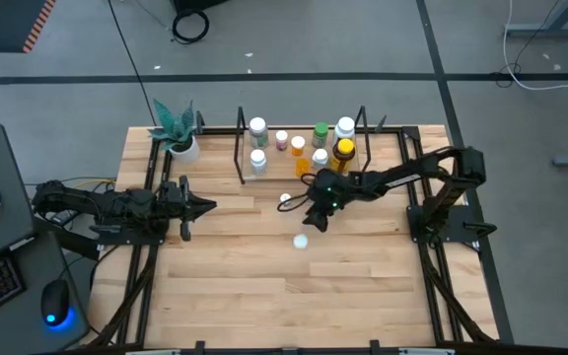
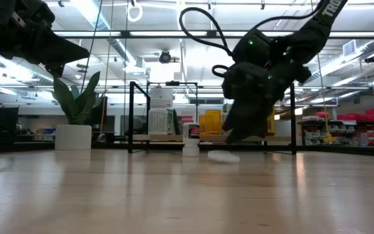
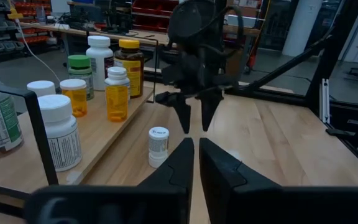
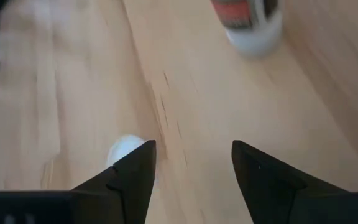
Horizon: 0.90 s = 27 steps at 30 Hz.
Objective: Pick and place medicine bottles onto shelf by color
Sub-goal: Close the yellow pill bottle
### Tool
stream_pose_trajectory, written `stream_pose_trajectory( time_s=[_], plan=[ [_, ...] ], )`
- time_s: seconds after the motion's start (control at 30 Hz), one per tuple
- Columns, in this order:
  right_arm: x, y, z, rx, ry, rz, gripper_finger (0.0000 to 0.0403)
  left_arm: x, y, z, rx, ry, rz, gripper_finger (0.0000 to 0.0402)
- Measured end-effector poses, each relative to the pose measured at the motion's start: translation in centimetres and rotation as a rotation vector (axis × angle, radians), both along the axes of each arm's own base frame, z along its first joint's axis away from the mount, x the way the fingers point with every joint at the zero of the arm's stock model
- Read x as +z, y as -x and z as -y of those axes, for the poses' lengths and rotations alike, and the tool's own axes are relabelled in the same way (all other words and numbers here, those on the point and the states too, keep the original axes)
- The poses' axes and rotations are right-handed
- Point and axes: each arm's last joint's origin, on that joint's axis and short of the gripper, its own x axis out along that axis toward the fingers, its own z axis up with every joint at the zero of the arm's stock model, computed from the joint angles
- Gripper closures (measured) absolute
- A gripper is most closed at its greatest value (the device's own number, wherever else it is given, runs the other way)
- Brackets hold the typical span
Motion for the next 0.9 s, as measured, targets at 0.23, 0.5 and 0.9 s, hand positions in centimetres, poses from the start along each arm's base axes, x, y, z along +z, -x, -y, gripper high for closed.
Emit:
stream_pose_trajectory(
  time_s=[0.23, 0.5, 0.9],
  plan=[
    [2.7, 1.1, -0.1, 0.0, -0.011, -0.174, 0.0189, 0.0, 0.0, 0.0, 0.0, 0.0, 0.0, 0.0377],
    [4.3, -0.4, -5.2, 0.319, 0.289, 0.004, 0.0181, 0.0, 0.0, 0.0, 0.0, 0.0, 0.001, 0.0366],
    [0.1, -3.5, -11.2, 0.468, 0.402, -0.061, 0.0091, 0.0, 0.0, 0.0, 0.0, 0.0, 0.0, 0.0377]
  ],
)
